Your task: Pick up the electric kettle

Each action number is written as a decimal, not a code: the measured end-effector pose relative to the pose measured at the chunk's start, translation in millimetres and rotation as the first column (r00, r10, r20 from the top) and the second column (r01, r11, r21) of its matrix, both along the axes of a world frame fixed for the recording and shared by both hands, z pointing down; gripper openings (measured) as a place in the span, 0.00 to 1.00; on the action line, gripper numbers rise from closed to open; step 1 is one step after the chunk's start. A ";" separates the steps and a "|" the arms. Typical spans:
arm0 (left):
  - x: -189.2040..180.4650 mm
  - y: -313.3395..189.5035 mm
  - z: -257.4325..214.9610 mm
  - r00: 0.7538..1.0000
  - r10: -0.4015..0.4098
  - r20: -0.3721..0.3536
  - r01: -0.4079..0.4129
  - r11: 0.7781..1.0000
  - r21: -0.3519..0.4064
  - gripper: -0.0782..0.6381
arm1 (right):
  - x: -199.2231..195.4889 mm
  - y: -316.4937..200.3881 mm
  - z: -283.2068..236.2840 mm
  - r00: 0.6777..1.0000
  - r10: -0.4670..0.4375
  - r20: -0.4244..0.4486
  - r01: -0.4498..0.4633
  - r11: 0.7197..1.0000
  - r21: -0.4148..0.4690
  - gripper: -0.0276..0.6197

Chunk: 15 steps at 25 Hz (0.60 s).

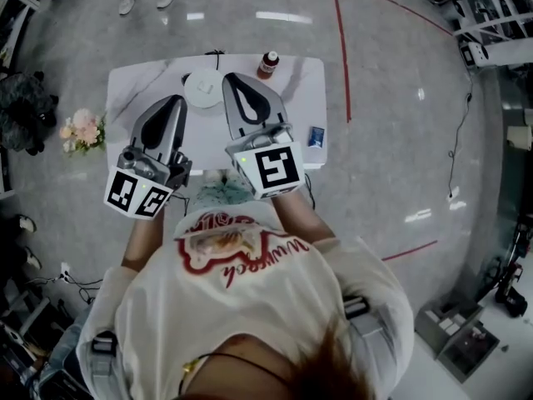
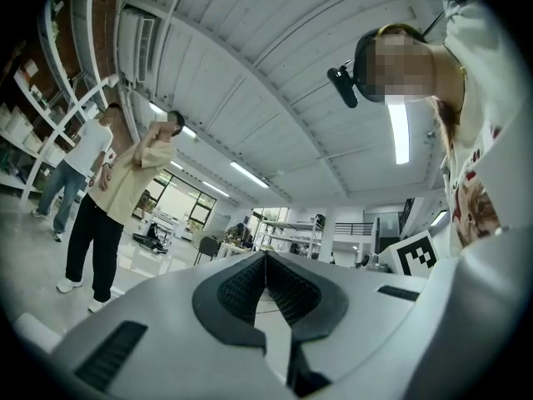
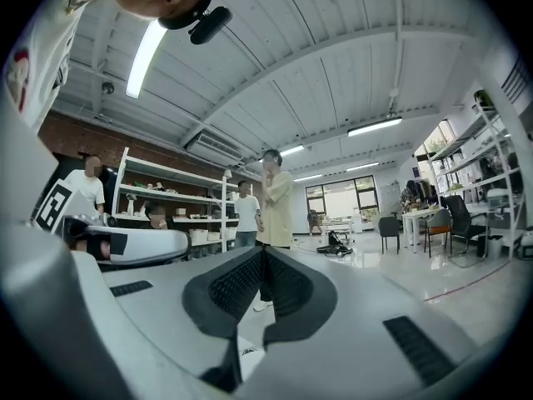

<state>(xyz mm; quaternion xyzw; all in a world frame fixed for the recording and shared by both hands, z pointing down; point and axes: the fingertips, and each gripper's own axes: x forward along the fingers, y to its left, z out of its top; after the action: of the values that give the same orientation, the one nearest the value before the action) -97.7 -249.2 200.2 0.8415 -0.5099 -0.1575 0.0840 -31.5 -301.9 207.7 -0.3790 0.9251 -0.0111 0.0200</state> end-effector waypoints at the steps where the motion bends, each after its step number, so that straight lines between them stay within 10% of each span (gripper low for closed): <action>1: -0.6 -4.1 2.1 1.000 0.004 0.004 -0.003 1.000 -0.003 0.13 | 0.5 -3.0 3.7 1.000 0.007 -0.001 -0.007 1.000 -0.007 0.07; 15: -24.6 -19.8 99.8 1.000 0.021 -0.016 -0.023 0.992 -0.121 0.13 | -20.8 -10.8 95.4 0.998 0.064 -0.025 -0.066 0.994 -0.091 0.07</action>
<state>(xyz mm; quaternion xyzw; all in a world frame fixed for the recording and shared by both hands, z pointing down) -122.3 -268.9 300.0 0.8392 -0.5087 -0.1313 0.1404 -52.4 -312.6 303.1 -0.4095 0.9110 -0.0485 -0.0072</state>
